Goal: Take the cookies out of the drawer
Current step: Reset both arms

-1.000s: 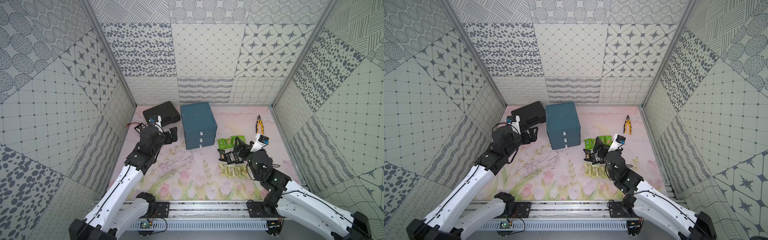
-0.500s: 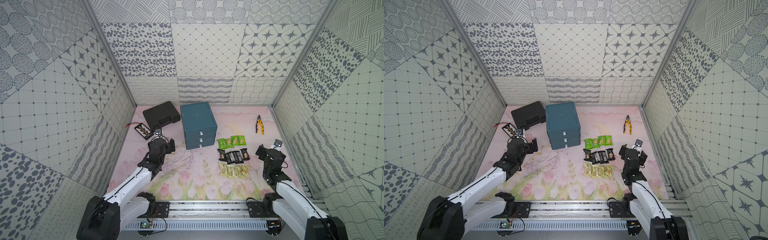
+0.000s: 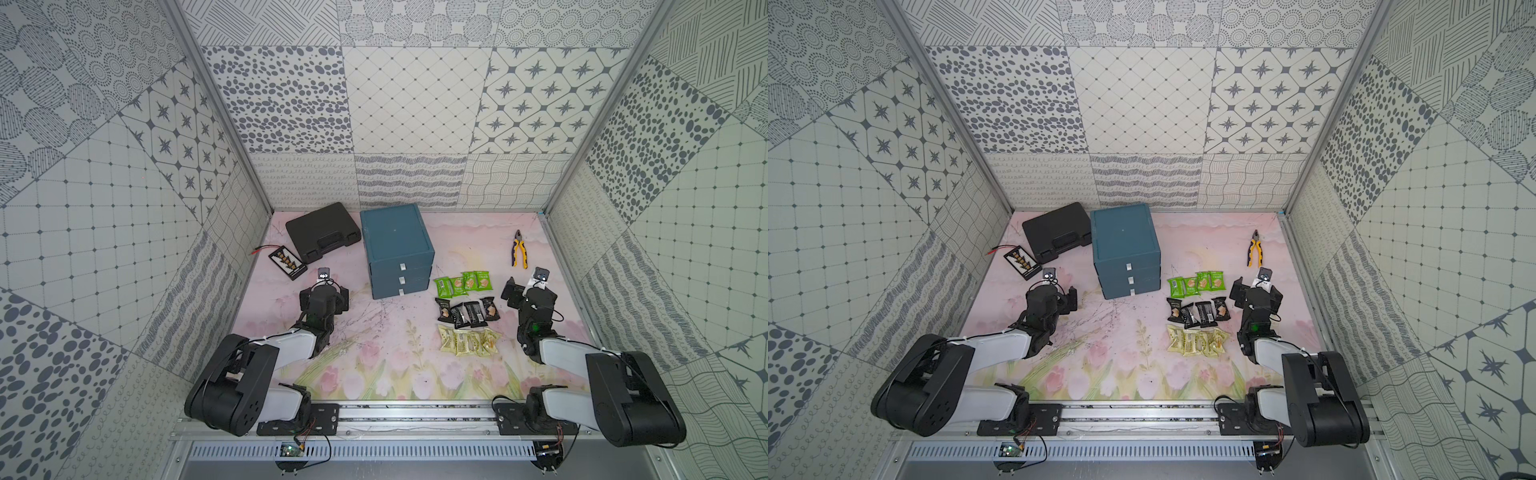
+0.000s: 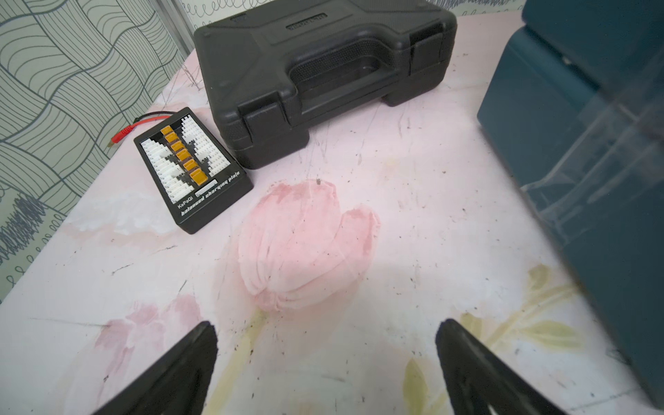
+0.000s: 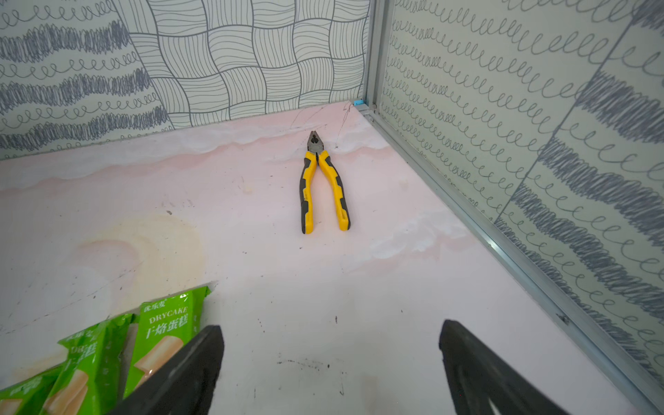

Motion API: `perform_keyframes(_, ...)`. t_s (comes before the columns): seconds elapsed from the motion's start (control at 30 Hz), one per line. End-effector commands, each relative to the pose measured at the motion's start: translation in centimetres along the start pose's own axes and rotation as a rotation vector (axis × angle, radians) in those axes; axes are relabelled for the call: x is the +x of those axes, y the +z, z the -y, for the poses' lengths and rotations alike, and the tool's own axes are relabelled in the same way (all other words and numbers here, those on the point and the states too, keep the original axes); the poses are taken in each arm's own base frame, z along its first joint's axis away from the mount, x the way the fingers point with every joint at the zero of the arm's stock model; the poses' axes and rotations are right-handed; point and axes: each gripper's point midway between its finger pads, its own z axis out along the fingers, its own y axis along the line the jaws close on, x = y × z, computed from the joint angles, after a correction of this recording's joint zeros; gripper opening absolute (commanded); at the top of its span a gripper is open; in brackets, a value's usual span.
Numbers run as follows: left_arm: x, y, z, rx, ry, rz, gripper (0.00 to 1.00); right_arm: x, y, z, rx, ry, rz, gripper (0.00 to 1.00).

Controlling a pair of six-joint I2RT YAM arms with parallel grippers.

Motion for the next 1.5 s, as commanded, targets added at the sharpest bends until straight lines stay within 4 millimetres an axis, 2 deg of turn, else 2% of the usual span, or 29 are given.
perform_keyframes(0.0, -3.6, 0.8, 0.0, 0.039, -0.031, 0.181, 0.99, -3.0, 0.3, -1.5, -0.071, 0.002, 0.098, 0.99)
perform_keyframes(0.07, -3.4, 1.7, -0.1, 0.034, -0.029, 0.189, 0.99, -3.1, 0.3, -1.6, -0.077, 0.001, 0.098, 0.98)
perform_keyframes(0.17, -2.8, 2.4, 0.0, 0.099, -0.070, 0.113, 0.99, -2.9, 0.8, -2.0, -0.093, 0.009, 0.094, 0.98)
perform_keyframes(0.23, -1.9, 3.3, -0.4, 0.097, -0.096, 0.092, 0.98, -1.6, 1.9, -2.9, -0.125, 0.007, 0.105, 0.98)
perform_keyframes(0.37, -2.0, 3.8, -0.4, 0.137, -0.109, 0.097, 0.99, -0.8, 3.9, -5.3, -0.183, -0.072, 0.030, 0.98)
perform_keyframes(0.4, -1.7, 3.8, -0.3, 0.139, -0.116, 0.066, 0.99, -0.2, 4.1, -5.2, -0.186, -0.073, -0.011, 0.98)
perform_keyframes(0.47, -1.9, 3.8, -0.4, 0.140, -0.113, 0.087, 0.99, -0.6, 4.1, -4.6, -0.164, -0.043, 0.035, 0.98)
perform_keyframes(0.53, -1.7, 3.8, -0.4, 0.143, -0.124, 0.063, 0.99, -0.4, 4.1, -4.2, -0.143, -0.037, 0.007, 0.98)
perform_keyframes(1.47, -1.7, 3.8, -0.4, 0.144, -0.119, 0.069, 0.99, -0.5, 4.1, -4.2, -0.143, -0.038, 0.015, 0.98)
